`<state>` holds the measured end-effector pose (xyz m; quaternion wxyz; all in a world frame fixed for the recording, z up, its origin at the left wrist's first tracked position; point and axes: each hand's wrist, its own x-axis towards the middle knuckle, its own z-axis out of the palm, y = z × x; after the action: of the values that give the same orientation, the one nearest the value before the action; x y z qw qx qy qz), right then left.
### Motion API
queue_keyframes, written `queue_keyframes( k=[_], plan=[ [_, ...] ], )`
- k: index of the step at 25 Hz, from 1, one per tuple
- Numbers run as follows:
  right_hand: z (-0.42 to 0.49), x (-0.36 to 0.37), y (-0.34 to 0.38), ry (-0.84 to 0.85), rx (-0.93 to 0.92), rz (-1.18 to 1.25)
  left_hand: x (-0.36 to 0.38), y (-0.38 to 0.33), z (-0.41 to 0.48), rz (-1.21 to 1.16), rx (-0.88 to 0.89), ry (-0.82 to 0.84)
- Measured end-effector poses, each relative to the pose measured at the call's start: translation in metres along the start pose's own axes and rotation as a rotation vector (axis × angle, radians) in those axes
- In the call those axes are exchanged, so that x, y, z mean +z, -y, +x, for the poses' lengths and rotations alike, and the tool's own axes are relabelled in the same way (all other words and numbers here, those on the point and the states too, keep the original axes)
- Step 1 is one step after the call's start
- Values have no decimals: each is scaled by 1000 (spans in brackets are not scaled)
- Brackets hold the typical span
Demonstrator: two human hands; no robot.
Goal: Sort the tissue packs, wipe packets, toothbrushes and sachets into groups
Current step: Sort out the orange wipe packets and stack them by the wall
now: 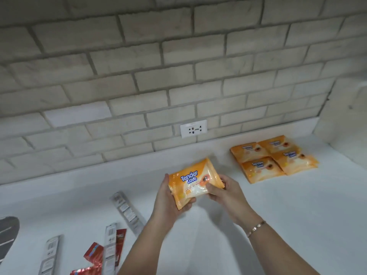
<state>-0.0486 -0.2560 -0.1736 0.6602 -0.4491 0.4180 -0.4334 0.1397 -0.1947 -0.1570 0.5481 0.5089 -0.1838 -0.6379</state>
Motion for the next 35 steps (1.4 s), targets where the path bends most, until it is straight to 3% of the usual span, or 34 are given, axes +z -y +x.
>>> queue_keyframes(
  k=[3,12,17,21,24,30,35],
  plan=[
    [-3,-56,6,-109,-7,28,62,25,22,303,150,-35],
    [19,-191,27,-213,57,-85,182,97,79,249,162,-105],
    [39,-243,21,-285,110,-163,229,126,101,292,213,-282],
    [56,-265,18,-304,137,-289,252,140,123,315,177,-371],
    [78,-276,22,-325,135,-331,266,136,148,434,245,-398],
    [96,-287,31,-322,145,-268,275,137,178,934,272,-483],
    [89,-307,23,-443,-54,-364,274,163,178,854,377,-393]
  ],
)
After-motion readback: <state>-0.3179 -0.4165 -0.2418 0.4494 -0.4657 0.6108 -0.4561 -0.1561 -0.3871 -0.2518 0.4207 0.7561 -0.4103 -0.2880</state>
